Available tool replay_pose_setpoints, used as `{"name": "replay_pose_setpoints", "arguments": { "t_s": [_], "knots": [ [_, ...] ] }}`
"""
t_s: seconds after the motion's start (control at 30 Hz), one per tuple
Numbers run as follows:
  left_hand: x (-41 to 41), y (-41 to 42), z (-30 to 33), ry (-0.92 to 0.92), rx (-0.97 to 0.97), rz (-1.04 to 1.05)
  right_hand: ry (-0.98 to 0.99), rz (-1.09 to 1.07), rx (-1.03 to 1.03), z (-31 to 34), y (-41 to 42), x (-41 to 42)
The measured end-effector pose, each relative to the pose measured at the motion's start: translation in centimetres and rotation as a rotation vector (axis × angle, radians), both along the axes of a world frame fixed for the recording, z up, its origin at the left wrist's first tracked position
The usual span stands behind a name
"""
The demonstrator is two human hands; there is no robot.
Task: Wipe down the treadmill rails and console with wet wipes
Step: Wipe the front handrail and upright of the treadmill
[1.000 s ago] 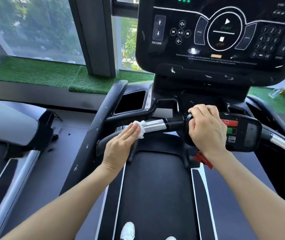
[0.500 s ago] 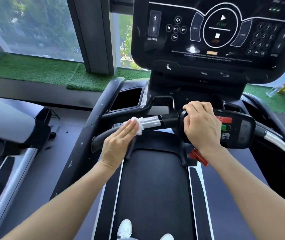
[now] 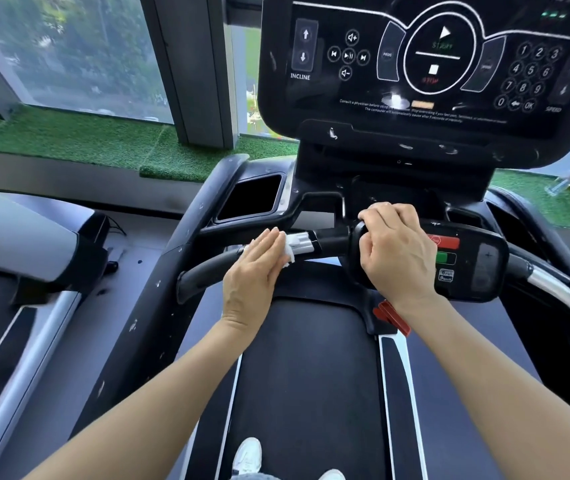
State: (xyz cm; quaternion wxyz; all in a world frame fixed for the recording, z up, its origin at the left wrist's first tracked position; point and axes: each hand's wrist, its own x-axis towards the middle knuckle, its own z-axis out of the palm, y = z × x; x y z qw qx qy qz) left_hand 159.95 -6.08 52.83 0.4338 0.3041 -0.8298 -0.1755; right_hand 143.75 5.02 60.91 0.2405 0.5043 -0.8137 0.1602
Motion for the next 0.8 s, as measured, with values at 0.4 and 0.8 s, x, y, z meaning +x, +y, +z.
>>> {"name": "replay_pose_setpoints", "arguments": {
  "t_s": [0.4,0.8],
  "knots": [
    [1.8,-2.1,-1.8,-0.14,-0.343,-0.081,-0.022,0.04,0.012,0.3,0.3,-0.2],
    [-1.3,-1.3,-0.3,-0.148,-0.314,-0.204,-0.036,0.029,0.001,0.6,0.2,0.4]
  ]
}}
